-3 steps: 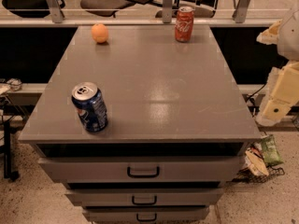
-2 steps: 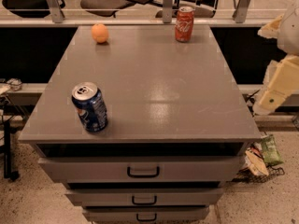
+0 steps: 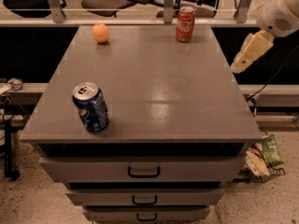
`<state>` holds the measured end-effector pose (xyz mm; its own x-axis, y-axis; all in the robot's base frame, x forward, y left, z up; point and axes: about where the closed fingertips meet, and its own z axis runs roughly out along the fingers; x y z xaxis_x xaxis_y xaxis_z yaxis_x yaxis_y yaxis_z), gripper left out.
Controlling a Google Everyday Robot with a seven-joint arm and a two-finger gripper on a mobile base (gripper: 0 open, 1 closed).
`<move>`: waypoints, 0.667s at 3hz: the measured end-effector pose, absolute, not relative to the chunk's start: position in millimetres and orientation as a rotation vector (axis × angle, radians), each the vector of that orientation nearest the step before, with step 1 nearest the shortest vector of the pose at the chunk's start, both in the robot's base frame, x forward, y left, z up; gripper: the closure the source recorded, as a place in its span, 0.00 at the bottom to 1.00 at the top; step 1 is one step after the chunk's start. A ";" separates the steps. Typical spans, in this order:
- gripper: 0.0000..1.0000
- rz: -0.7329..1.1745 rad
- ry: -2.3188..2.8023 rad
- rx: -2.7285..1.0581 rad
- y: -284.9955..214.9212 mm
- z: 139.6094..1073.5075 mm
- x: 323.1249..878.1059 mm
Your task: Move coke can near pepsi can
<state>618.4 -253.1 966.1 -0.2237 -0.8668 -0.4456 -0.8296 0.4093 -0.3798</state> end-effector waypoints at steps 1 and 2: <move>0.00 -0.044 2.030 -1.343 -267.4 953.0 699.8; 0.00 -0.048 2.026 -1.344 -266.6 956.9 698.3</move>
Offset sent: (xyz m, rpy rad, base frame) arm 0.0500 -0.0049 -0.0189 0.0507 -0.0051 -0.0125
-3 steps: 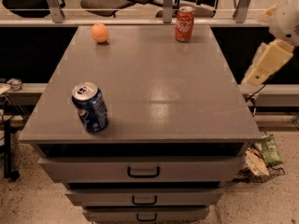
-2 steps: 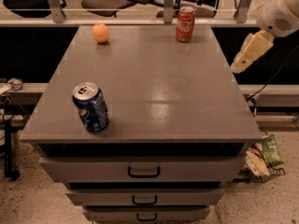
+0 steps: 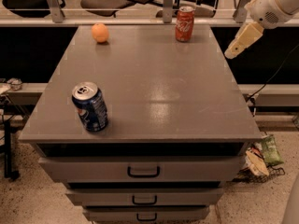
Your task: Move coke can near pepsi can
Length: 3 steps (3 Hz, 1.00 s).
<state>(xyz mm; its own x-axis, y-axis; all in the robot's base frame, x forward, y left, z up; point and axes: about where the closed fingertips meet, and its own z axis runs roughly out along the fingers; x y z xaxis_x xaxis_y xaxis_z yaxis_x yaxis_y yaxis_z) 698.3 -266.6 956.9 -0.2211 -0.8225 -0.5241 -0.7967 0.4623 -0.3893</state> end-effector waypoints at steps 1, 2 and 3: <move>0.00 -0.027 2.018 -1.254 -266.9 951.7 710.1; 0.00 0.034 1.988 -1.066 -259.6 936.6 745.3; 0.00 0.065 1.913 -0.893 -249.6 929.9 798.0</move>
Offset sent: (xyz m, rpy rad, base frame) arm 0.1030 0.0053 -0.0212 0.3966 -0.2582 -0.2904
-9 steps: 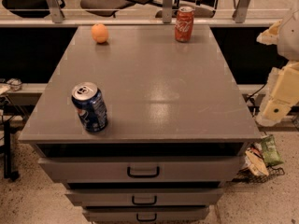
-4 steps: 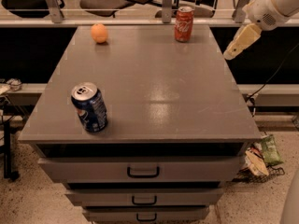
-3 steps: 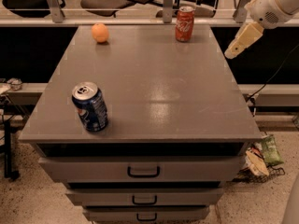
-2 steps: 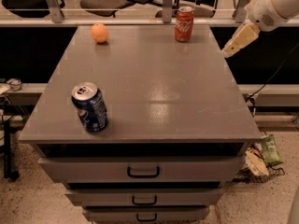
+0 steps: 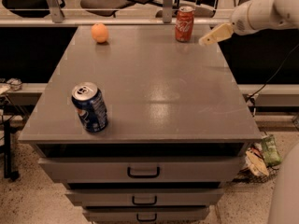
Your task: Move coke can near pepsi can
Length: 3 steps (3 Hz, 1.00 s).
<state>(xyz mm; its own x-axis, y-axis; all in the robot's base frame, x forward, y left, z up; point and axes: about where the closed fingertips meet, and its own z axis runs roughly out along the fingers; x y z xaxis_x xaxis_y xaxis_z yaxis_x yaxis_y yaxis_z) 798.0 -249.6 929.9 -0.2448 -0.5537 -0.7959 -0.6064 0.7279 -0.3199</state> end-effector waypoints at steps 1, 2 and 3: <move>0.00 0.067 1.836 -0.779 -246.0 926.6 844.4; 0.00 0.134 1.800 -0.688 -236.0 913.8 879.0; 0.00 0.239 1.787 -0.643 -214.2 903.8 898.1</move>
Offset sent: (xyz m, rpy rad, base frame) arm 0.1291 0.0148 -0.0241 0.3061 -0.1439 -0.1061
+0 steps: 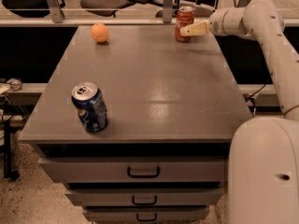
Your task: Move coke can near pepsi can
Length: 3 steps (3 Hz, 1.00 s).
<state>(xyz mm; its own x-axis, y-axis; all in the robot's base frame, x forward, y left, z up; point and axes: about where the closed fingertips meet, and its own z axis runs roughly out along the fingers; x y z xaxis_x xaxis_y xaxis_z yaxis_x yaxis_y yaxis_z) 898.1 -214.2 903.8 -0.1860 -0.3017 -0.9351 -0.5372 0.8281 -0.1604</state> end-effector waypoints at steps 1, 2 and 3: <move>0.00 0.357 1.794 -0.627 -191.4 897.8 902.7; 0.15 0.454 1.783 -0.641 -168.4 898.0 901.2; 0.40 0.490 1.748 -0.682 -151.2 904.6 900.2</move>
Offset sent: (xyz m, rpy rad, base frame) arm 0.0161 0.0598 0.0085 0.2041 0.0852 0.1861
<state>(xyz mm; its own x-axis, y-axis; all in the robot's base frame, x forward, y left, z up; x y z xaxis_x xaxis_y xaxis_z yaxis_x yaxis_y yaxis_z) 900.2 -151.2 904.6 -0.1917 -0.1950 -0.9619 -0.6667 0.7451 -0.0182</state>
